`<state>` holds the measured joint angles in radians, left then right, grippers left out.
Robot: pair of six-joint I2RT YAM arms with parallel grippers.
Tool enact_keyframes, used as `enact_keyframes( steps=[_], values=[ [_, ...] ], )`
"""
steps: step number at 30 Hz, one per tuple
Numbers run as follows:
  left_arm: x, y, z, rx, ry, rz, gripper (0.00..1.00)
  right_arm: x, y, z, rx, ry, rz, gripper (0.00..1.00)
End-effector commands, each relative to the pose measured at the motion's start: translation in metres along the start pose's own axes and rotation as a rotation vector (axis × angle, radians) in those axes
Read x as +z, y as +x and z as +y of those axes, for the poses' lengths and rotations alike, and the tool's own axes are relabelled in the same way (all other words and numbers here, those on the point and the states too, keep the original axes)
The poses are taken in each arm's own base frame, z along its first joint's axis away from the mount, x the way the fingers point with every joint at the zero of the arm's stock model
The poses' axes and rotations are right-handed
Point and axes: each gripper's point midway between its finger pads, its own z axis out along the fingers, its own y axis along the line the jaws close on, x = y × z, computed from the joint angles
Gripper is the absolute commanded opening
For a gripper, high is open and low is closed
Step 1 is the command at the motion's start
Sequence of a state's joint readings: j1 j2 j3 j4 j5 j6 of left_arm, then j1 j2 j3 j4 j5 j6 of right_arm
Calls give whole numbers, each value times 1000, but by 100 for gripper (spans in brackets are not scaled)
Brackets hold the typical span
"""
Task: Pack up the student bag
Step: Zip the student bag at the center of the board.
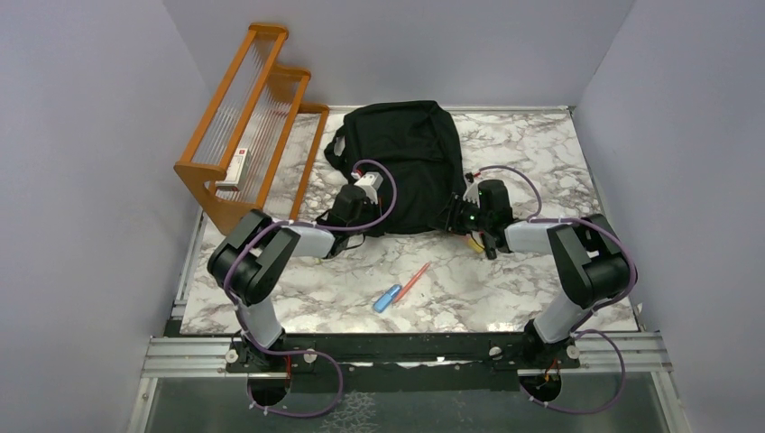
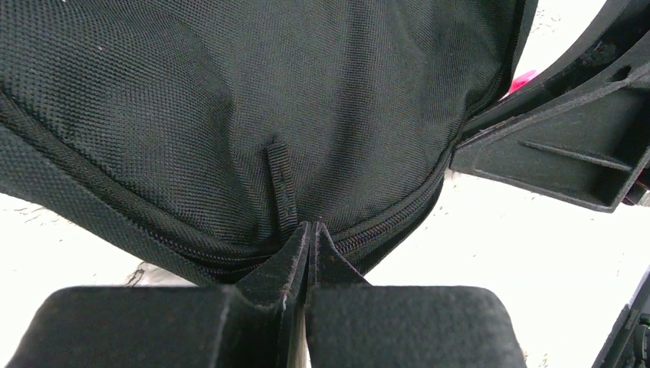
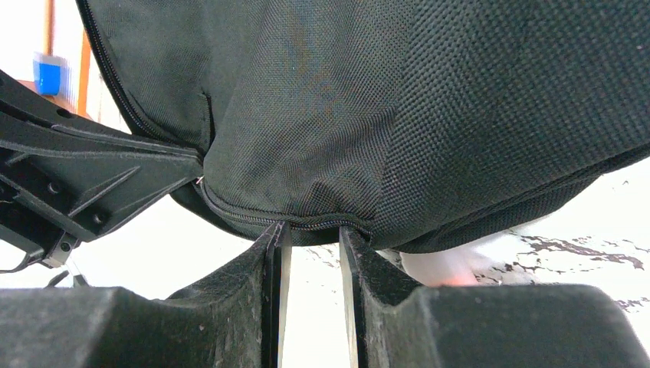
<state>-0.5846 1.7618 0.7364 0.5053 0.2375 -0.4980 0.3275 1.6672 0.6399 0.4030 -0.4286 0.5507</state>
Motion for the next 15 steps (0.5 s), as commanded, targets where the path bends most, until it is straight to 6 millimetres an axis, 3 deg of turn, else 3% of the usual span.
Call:
enact_keyframes(
  steps=[1,5,12,15],
  values=[
    [-11,23,9,-19,-40,55,0,0,33,-26,8,88,88,35],
    [-22,2,-1,-25,-30,-11,0,0,33,-26,3,89,92,35],
    [-27,-50,-32,-27,42,-120,31,0,36,-28,7,90,100,35],
    [-24,-61,-36,-14,54,-128,35,0,37,-30,4,98,99,35]
  ],
)
